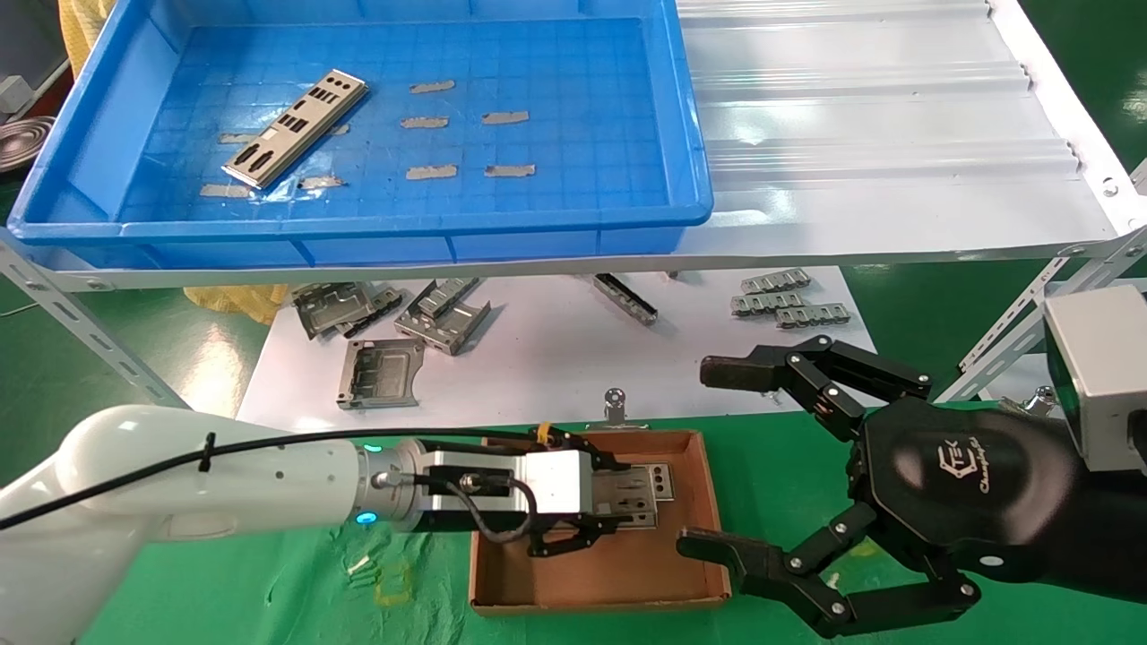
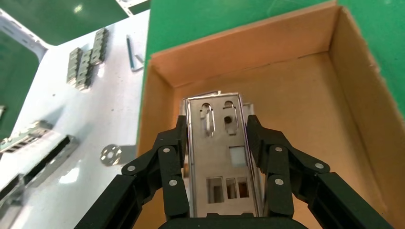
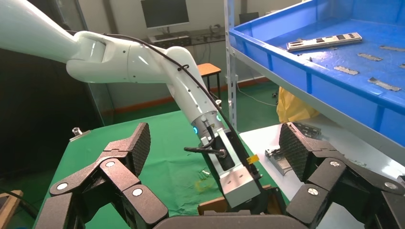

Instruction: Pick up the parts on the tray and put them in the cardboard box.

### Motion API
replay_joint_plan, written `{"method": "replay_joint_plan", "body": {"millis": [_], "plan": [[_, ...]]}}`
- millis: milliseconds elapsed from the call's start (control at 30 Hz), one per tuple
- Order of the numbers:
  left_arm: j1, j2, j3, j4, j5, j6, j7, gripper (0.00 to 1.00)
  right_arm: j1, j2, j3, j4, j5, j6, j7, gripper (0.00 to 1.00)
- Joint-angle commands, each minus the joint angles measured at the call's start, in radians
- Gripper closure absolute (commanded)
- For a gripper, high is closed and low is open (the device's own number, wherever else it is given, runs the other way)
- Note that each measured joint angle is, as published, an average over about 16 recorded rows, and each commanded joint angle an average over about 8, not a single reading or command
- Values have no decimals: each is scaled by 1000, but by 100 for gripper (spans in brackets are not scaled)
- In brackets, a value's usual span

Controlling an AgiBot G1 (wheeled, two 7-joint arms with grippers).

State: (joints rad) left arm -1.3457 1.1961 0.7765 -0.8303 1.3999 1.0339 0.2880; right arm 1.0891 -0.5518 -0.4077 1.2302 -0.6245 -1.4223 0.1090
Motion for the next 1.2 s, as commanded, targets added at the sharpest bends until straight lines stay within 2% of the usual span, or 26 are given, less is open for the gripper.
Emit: {"method": "replay_joint_plan", "body": {"millis": [33,300,633,800,1200], "plan": [[-4,2,0,11,2,-1,4,0,0,0,0,0,0,0,0,0],[-6,-32,-31,-14,-59,42,-13,0,0,0,0,0,0,0,0,0],[30,-142,-76,-72,-213,177,-143,0,0,0,0,0,0,0,0,0],[32,-169,-73,-90,-233,191,-157,0,0,0,0,0,0,0,0,0],[42,-171,-88,-96,-228,192,-154,0,0,0,0,0,0,0,0,0]]}}
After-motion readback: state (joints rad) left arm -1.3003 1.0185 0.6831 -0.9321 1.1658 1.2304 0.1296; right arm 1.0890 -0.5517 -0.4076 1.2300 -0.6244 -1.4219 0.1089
